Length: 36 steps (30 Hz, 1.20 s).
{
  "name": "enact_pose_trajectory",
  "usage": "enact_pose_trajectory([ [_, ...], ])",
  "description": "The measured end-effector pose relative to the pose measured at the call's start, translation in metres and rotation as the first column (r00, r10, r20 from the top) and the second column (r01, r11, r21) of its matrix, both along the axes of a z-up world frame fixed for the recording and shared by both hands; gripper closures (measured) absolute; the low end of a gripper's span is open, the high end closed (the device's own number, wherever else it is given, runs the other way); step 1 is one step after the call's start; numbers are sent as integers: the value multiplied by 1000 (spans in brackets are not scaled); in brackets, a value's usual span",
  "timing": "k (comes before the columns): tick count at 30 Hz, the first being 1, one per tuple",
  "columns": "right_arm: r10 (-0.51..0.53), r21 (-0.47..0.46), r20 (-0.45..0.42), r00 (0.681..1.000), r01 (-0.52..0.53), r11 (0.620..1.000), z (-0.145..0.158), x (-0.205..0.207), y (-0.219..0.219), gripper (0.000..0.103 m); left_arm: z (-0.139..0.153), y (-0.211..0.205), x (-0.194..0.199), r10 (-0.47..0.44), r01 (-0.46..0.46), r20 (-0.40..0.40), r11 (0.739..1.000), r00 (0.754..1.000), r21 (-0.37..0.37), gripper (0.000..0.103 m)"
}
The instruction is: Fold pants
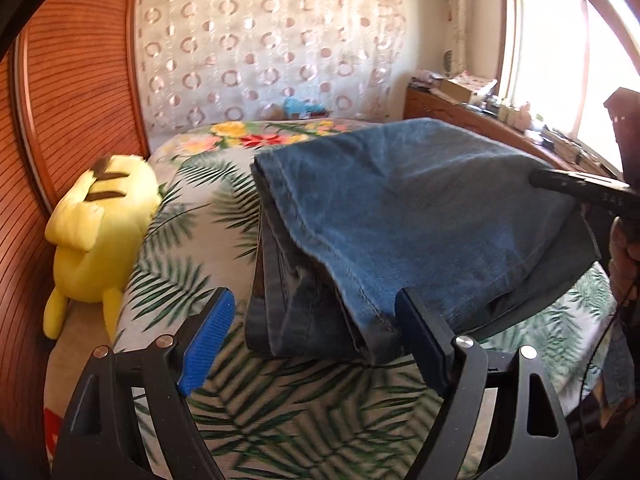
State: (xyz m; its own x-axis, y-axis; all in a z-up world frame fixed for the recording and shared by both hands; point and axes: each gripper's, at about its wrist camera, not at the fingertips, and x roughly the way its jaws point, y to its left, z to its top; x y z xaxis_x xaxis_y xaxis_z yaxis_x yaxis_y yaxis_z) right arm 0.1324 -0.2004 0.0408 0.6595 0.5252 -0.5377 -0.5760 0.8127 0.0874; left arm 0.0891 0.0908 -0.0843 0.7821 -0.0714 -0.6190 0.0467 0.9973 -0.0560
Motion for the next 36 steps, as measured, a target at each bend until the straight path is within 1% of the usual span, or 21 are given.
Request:
enact_pose_trajectory([
  [3, -27, -14, -9, 1000, 27, 1000, -4, -8, -17, 93, 8, -16, 1, -40, 40, 15, 999, 999, -15, 20],
  [7, -34, -25, -94, 995, 32, 999, -22, -5, -25, 93, 14, -37, 6, -86, 87, 29, 995, 996, -43, 20],
  [9, -40, -35, -125, 991, 36, 999, -36, -2, -25, 92, 12, -49, 12, -106, 107, 20, 994, 994, -37, 20],
  [13, -52, -25, -168, 984, 48, 999, -51, 10, -21, 89, 2, -67, 20, -136, 136, -9, 990, 991, -28, 20],
  [14, -51, -17, -178, 983, 49, 999, -52, 14, -19, 85, -2, -70, 22, -138, 138, -18, 990, 990, -21, 20],
  [15, -53, -12, -193, 980, 52, 999, -56, 16, -19, 82, -4, -72, 24, -137, 136, -26, 991, 990, -16, 20],
  [16, -55, -12, -206, 977, 53, 999, -61, 18, -19, 76, -7, -73, 24, -135, 134, -36, 991, 990, -12, 20],
  [17, -60, -12, -218, 974, 58, 998, -62, 19, -21, 64, -11, -74, 25, -132, 132, -48, 991, 990, -7, 20],
  [18, -65, -9, -228, 971, 64, 998, -65, 25, -21, 56, -14, -73, 27, -126, 126, -62, 992, 990, 0, 20],
  [21, -44, 33, -237, 971, 53, 998, -69, 32, -18, 49, -22, -75, 28, -116, 118, -82, 993, 990, 22, 20],
  [23, -41, 34, -238, 970, 50, 998, -69, 34, -16, 49, -28, -73, 29, -103, 108, -105, 993, 989, 40, 20],
  [24, -30, 37, -238, 971, 39, 999, -69, 37, -16, 50, -32, -71, 29, -104, 109, -111, 994, 988, 32, 20],
  [25, -15, 40, -241, 970, 25, 999, -69, 39, -15, 54, -34, -69, 28, -106, 109, -108, 994, 989, 25, 20],
  [26, 4, 52, -245, 969, 9, 999, -69, 38, -14, 69, -34, -68, 26, -106, 109, -103, 994, 989, 22, 20],
  [27, 2, 53, -233, 973, 11, 999, -67, 38, -12, 74, -34, -67, 25, -108, 110, -99, 994, 989, 20, 20],
  [28, -9, 46, -209, 978, 19, 999, -63, 36, -12, 84, -34, -67, 24, -108, 110, -99, 994, 989, 19, 20],
  [29, -12, 50, -193, 981, 22, 998, -59, 36, -13, 87, -34, -66, 23, -108, 110, -98, 994, 989, 17, 20],
  [32, -5, 101, -158, 987, 21, 995, -39, 27, -15, 90, -30, -63, 20, -107, 108, -93, 994, 990, 3, 20],
  [36, 47, 122, -86, 995, -36, 992, -9, 10, -2, 91, -15, -51, 9, -82, 80, -56, 996, 995, -33, 20],
])
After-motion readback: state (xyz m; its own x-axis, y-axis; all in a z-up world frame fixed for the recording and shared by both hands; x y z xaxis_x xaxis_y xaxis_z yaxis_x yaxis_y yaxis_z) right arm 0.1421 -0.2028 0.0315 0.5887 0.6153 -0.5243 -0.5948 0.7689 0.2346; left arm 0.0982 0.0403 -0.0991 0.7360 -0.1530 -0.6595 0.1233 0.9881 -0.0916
